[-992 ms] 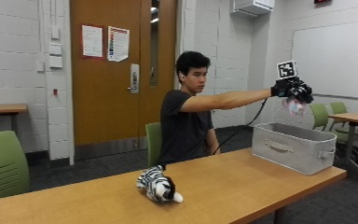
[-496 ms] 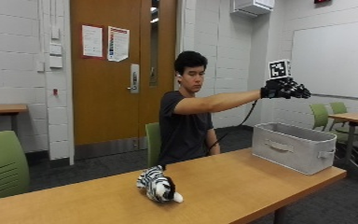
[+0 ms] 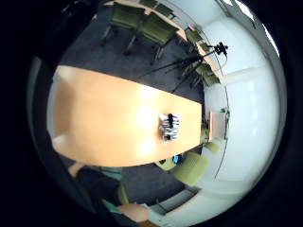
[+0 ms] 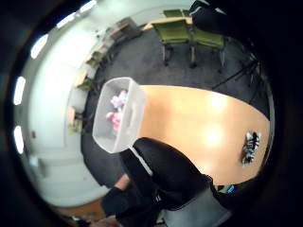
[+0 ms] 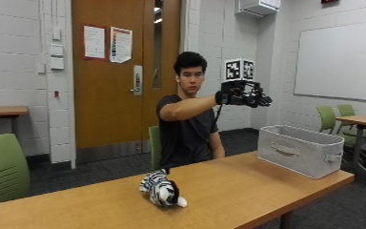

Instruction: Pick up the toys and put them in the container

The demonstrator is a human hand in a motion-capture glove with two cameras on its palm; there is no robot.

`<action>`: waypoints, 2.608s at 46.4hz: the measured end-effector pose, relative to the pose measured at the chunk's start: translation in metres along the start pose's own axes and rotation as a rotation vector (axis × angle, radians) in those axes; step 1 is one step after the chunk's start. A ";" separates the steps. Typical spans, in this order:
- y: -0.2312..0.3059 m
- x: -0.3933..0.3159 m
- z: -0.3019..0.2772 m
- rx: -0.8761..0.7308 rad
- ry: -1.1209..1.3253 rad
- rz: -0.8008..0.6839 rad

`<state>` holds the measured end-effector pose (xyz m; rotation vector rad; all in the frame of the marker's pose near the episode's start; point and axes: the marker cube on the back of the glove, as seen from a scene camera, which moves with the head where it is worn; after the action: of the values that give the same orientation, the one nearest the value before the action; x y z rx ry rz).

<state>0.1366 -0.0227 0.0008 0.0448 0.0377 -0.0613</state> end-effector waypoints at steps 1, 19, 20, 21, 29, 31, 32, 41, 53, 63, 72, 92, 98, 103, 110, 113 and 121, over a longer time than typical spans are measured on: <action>0.003 0.012 0.001 0.000 0.004 0.012; 0.078 0.182 0.020 -0.008 0.028 0.311; 0.082 0.191 0.024 -0.011 0.029 0.331; 0.087 0.199 0.028 -0.017 0.027 0.348; 0.101 0.260 0.072 -0.098 -0.047 0.379; 0.103 0.273 0.087 -0.108 -0.060 0.385; 0.104 0.278 0.093 -0.109 -0.064 0.398; 0.110 0.307 0.158 -0.084 -0.075 0.471; 0.123 0.321 0.229 -0.198 -0.123 0.604; 0.125 0.321 0.271 -0.259 -0.150 0.637; 0.123 0.312 0.280 -0.247 -0.114 0.664; 0.113 0.298 0.273 -0.085 0.001 0.628; 0.122 0.285 0.264 -0.253 -0.064 0.642; 0.119 0.276 0.250 -0.253 -0.089 0.622; 0.099 0.250 0.198 -0.214 -0.102 0.568; 0.089 0.238 0.176 -0.217 -0.127 0.571; 0.060 0.189 0.099 -0.198 -0.190 0.537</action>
<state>0.3328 0.0213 0.0946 -0.1491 -0.1587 0.4747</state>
